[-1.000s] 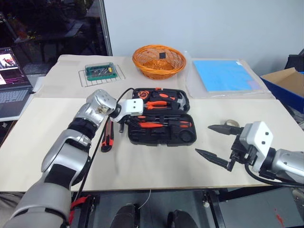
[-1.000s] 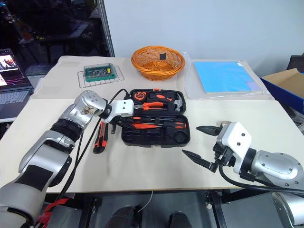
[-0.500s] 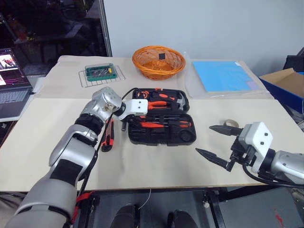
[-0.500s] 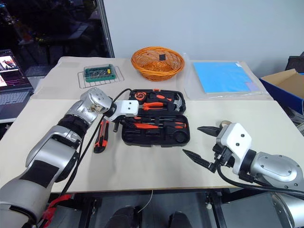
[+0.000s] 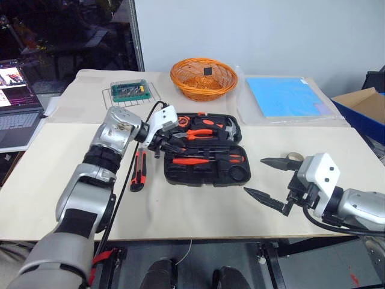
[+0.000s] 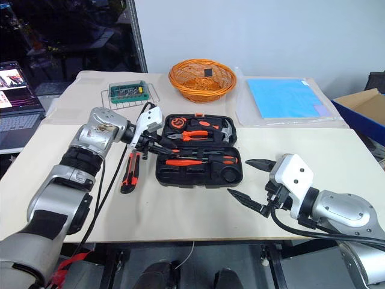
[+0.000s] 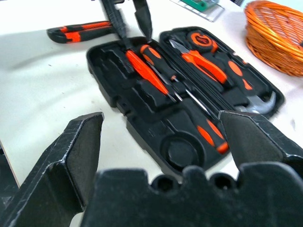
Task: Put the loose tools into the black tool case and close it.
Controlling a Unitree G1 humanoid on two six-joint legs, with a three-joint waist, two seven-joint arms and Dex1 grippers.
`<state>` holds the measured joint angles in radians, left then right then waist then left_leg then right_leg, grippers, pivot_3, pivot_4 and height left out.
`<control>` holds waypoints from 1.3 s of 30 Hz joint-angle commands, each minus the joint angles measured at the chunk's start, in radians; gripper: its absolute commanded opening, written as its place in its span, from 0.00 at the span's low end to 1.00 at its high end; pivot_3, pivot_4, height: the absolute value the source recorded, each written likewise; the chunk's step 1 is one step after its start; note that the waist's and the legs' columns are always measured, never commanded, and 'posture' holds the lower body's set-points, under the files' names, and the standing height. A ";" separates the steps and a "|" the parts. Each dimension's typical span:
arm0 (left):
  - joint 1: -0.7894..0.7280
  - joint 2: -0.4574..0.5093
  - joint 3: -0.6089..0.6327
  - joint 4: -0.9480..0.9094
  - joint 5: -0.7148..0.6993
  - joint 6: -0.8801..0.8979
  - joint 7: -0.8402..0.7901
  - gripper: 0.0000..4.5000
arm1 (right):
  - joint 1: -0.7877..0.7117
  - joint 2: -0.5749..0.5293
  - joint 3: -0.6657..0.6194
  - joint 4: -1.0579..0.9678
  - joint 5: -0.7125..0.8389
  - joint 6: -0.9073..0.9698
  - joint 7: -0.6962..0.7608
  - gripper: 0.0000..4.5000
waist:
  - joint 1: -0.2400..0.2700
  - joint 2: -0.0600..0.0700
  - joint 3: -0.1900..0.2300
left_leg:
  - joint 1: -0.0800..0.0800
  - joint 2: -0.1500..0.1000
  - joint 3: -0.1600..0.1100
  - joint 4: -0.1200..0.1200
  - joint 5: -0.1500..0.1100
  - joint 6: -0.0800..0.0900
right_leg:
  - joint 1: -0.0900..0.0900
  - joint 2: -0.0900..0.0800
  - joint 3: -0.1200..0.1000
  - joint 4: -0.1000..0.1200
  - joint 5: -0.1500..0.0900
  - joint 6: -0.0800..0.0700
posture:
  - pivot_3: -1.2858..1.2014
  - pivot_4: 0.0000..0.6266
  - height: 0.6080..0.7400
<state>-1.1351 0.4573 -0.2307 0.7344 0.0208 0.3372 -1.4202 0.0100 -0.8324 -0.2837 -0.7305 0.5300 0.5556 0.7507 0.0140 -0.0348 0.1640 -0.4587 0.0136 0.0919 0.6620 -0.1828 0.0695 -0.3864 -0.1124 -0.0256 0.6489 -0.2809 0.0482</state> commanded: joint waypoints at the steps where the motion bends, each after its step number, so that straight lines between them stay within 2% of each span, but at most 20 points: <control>1: 0.088 -0.049 0.056 -0.184 -0.074 0.106 0.099 0.09 | -0.013 0.003 -0.013 -0.009 -0.007 -0.022 -0.014 1.00 | -0.002 0.000 0.000 | 0.000 0.000 0.000 0.000 0.000 0.000 | 0.000 0.000 0.001 0.000 0.000 0.000 | 0.52 0.24 1.00; 3: 0.178 -0.090 0.065 -0.309 -0.100 0.153 0.169 0.00 | -0.010 0.004 -0.017 -0.015 -0.004 -0.018 -0.020 1.00 | -0.002 0.000 0.000 | 0.000 0.000 0.000 0.000 0.000 0.000 | 0.000 0.000 0.001 0.000 0.000 0.000 | 0.52 0.24 1.00; 8: 0.317 -0.099 0.074 -0.482 -0.127 0.244 0.267 0.00 | 0.017 0.006 -0.033 -0.044 0.006 -0.005 -0.031 1.00 | -0.004 0.000 0.000 | 0.000 0.000 0.000 0.000 0.000 0.000 | 0.000 0.000 0.002 0.001 0.000 0.000 | 0.52 0.24 1.00; 15: 0.349 -0.147 0.107 -0.416 -0.141 0.238 0.425 0.00 | 0.021 0.003 -0.026 -0.048 0.008 -0.006 -0.047 1.00 | 0.001 0.000 0.000 | 0.002 0.000 0.000 0.002 0.001 -0.001 | 0.000 0.000 0.002 0.004 0.000 0.000 | 0.52 0.24 1.00; 20: 0.312 -0.194 0.174 -0.343 -0.192 0.370 0.537 0.00 | 0.008 -0.002 -0.021 -0.046 0.012 -0.001 -0.052 1.00 | -0.001 0.000 0.000 | 0.002 0.000 0.000 0.003 0.001 -0.001 | 0.000 0.000 0.003 0.006 0.000 0.000 | 0.52 0.24 1.00; 31: 0.325 -0.153 0.089 -0.291 -0.137 0.333 0.581 0.00 | 0.005 -0.003 -0.020 -0.045 0.014 0.004 -0.050 1.00 | 0.000 0.001 -0.001 | 0.003 0.000 0.000 0.003 0.001 -0.001 | 0.001 0.000 0.003 0.006 0.000 0.000 | 0.52 0.24 1.00; 39: 0.363 -0.036 0.013 -0.261 -0.064 0.162 0.551 0.00 | 0.021 0.005 -0.014 -0.049 0.009 -0.003 -0.050 1.00 | -0.003 0.002 -0.004 | 0.004 0.000 0.001 0.003 0.000 -0.001 | 0.000 0.000 0.005 0.006 0.000 0.000 | 0.52 0.24 1.00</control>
<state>-0.8027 0.3731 -0.1966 0.4205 -0.1124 0.5303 -0.8843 0.0313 -0.8302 -0.2843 -0.7482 0.5332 0.5594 0.7082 0.0105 -0.0332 0.1603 -0.4548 0.0142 0.0928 0.6647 -0.1823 0.0686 -0.3862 -0.1121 -0.0193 0.6552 -0.2804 0.0482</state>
